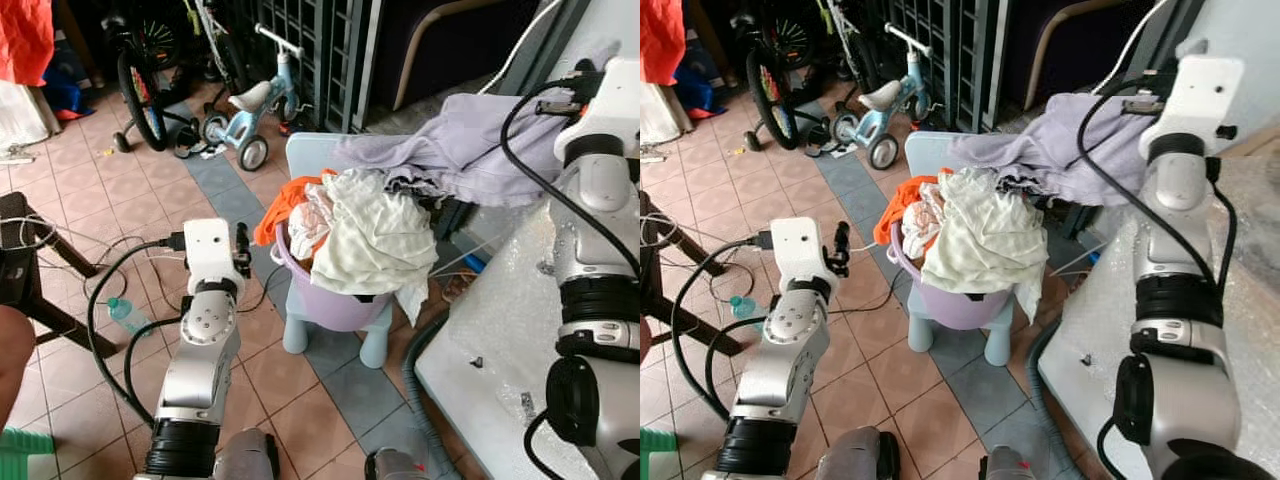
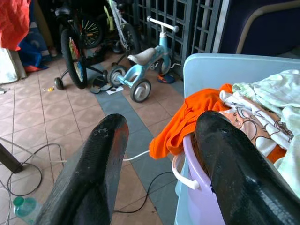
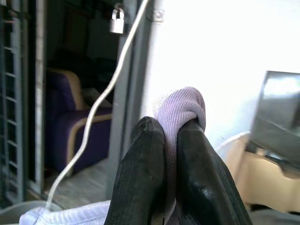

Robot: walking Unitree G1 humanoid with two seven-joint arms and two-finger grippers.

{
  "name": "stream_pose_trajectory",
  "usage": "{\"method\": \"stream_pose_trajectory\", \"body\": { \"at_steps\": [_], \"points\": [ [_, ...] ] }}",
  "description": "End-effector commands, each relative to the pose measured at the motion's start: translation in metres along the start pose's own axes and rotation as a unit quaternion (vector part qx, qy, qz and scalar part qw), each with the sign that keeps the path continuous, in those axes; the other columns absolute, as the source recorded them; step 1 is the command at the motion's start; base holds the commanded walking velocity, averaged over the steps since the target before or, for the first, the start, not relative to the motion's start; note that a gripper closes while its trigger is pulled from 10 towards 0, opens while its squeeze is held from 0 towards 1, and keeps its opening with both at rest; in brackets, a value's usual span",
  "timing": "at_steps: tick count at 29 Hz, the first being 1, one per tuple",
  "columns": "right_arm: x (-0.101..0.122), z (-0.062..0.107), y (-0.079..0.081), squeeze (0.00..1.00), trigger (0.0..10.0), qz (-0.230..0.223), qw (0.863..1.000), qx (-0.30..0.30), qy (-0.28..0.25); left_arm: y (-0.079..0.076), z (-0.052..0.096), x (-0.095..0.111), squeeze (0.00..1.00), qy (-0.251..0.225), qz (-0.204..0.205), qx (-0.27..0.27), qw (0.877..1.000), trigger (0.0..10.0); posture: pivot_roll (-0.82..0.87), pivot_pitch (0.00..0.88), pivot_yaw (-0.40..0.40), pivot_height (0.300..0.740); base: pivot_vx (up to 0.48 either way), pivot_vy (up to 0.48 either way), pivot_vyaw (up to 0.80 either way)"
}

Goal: Clothes washing

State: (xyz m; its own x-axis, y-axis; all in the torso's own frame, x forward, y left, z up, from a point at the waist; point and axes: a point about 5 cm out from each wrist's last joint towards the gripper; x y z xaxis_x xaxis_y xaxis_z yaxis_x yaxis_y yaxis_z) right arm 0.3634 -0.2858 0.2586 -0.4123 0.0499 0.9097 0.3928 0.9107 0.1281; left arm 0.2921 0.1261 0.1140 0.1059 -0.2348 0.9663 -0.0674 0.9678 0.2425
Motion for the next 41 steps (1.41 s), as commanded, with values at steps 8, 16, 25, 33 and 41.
{"method": "stream_pose_trajectory", "body": {
  "at_steps": [8,16,25,33,41],
  "points": [
    [0.040,-0.021,-0.051,0.00,10.0,0.035,0.988,-0.130,-0.077,0.001,-0.001,0.002,0.00,-0.011,-0.003,-0.005,1.000,10.0,-0.02,0.029,0.031,0.740,0.000,0.000,-0.80],
    [0.040,-0.024,-0.072,0.00,10.0,0.054,0.979,-0.181,-0.075,0.001,0.000,0.004,0.00,-0.024,-0.001,-0.014,1.000,10.0,-0.02,0.031,0.032,0.740,0.138,0.000,-0.80],
    [0.024,-0.019,-0.065,0.00,10.0,0.059,0.981,-0.177,-0.055,0.002,0.001,0.003,0.00,-0.019,-0.002,-0.012,1.000,10.0,-0.01,0.035,0.037,0.740,0.272,0.000,-0.53],
    [0.010,-0.018,-0.068,0.00,10.0,0.055,0.982,-0.182,-0.009,0.000,0.001,0.001,0.00,-0.013,0.000,-0.010,1.000,10.0,-0.02,0.036,0.034,0.740,0.000,0.000,-0.20],
    [-0.048,-0.001,-0.046,0.00,10.0,0.033,0.975,-0.126,0.179,-0.001,0.002,-0.001,0.00,-0.007,-0.001,-0.007,1.000,10.0,-0.01,0.038,0.029,0.740,0.000,0.000,0.00]
  ]
}}
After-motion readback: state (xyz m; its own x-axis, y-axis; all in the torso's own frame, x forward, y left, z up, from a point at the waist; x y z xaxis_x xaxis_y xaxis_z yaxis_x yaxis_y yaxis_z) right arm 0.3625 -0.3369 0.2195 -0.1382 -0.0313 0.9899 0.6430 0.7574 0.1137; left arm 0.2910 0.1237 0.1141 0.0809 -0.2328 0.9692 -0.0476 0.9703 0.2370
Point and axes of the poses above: a point about 5 cm out from each wrist's last joint towards the gripper, its own z axis pointing back from the gripper into the wrist, its own x axis along the axis of the wrist's last joint, y = z × x, and after that the axes turned 14 degrees about -z, right-handed
